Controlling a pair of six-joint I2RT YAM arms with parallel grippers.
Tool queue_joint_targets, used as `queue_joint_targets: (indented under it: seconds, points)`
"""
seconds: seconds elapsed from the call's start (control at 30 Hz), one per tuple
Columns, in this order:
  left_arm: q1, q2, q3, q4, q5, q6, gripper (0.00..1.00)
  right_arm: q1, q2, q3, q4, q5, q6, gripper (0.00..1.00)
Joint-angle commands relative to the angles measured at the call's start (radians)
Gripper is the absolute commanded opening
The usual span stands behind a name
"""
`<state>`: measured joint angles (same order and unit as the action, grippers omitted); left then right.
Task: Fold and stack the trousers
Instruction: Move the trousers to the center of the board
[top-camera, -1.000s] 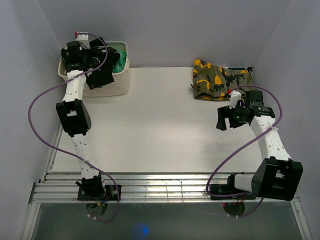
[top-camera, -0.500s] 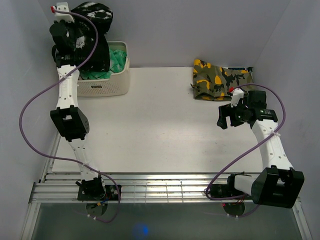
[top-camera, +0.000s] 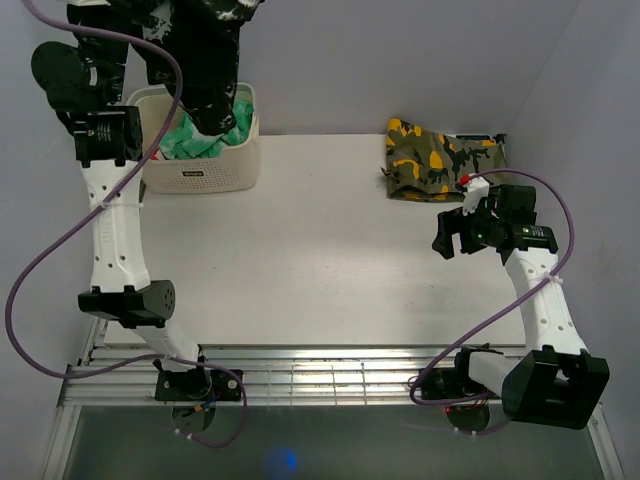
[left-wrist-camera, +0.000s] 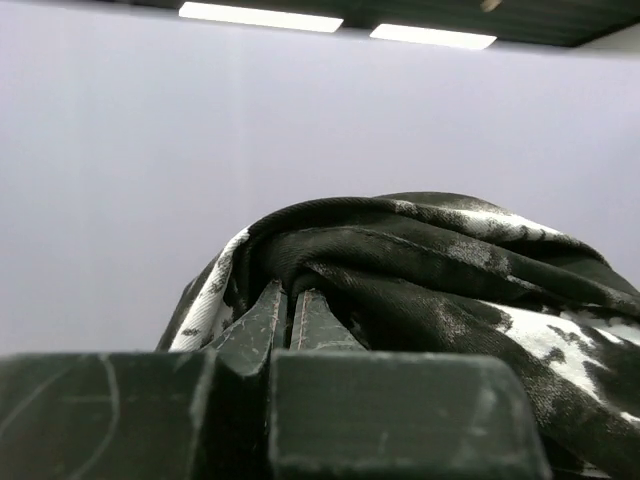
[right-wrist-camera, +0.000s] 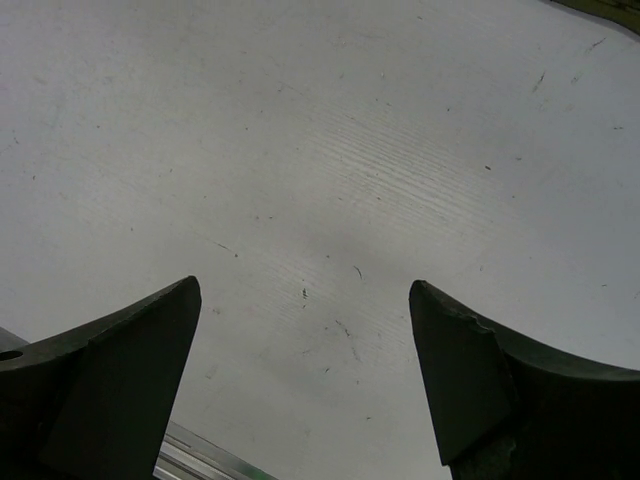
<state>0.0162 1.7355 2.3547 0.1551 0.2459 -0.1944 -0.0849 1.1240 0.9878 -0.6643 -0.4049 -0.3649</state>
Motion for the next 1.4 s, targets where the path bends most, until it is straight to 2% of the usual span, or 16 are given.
queue_joint_targets:
  seconds: [0.0,0.07,0.2,0.37,0.47,0.5,0.57,0.67,0.73,0.97,1.03,1.1,1.17,1.27,1.33,1.37]
  points:
    - [0.001,-0.111,0.02,0.133,0.101,-0.138,0.0,-0.004,-0.029,-0.005,0.04,-0.038,0.018,0.9]
    - [0.001,-0.161,-0.029,0.133,0.18,-0.227,0.0,-0.004,-0.033,-0.002,0.04,-0.04,0.018,0.9]
    - [0.001,-0.28,-0.295,0.132,0.349,-0.391,0.0,-0.004,-0.043,0.003,0.034,-0.046,0.018,0.9]
    - [-0.041,-0.39,-0.754,0.097,0.525,-0.553,0.0,-0.004,-0.056,0.008,-0.011,-0.086,-0.019,0.9]
    - [-0.102,-0.43,-0.909,-0.062,0.564,-0.392,0.0,-0.004,-0.067,0.006,-0.063,-0.115,-0.071,0.9]
    - [-0.123,-0.432,-0.929,-0.2,0.561,-0.313,0.0,-0.004,-0.072,0.005,-0.073,-0.123,-0.095,0.9]
    - [-0.174,-0.424,-0.96,-0.32,0.506,-0.108,0.0,-0.004,-0.075,0.003,-0.11,-0.146,-0.12,0.9]
    - [-0.214,-0.349,-0.91,-0.602,0.434,0.097,0.0,-0.004,-0.066,-0.001,-0.15,-0.182,-0.152,0.9]
    - [-0.275,-0.271,-0.87,-0.692,0.386,0.197,0.0,-0.004,-0.049,-0.005,-0.158,-0.19,-0.158,0.9]
    - [-0.533,-0.116,-0.827,-0.778,0.213,0.265,0.0,-0.003,0.013,-0.02,-0.156,-0.236,-0.126,0.9]
    - [-0.578,-0.064,-0.775,-0.761,0.237,0.239,0.34,-0.003,0.023,-0.046,-0.133,-0.255,-0.105,0.91]
    - [-0.579,-0.033,-0.695,-0.79,0.338,0.222,0.61,-0.001,0.045,-0.063,-0.107,-0.273,-0.086,0.91]
    - [-0.578,-0.011,-0.593,-0.854,0.386,0.22,0.82,0.007,0.063,-0.064,-0.089,-0.297,-0.069,0.93]
    - [-0.469,-0.043,-0.541,-0.945,0.447,0.221,0.9,0.063,0.076,-0.052,-0.031,-0.313,-0.045,0.94]
    - [-0.206,-0.097,-0.634,-0.959,0.593,0.205,0.91,0.143,0.077,-0.051,0.024,-0.287,-0.022,0.94]
    - [-0.205,-0.112,-0.672,-0.973,0.618,0.207,0.91,0.174,0.08,-0.051,0.041,-0.272,-0.014,0.95]
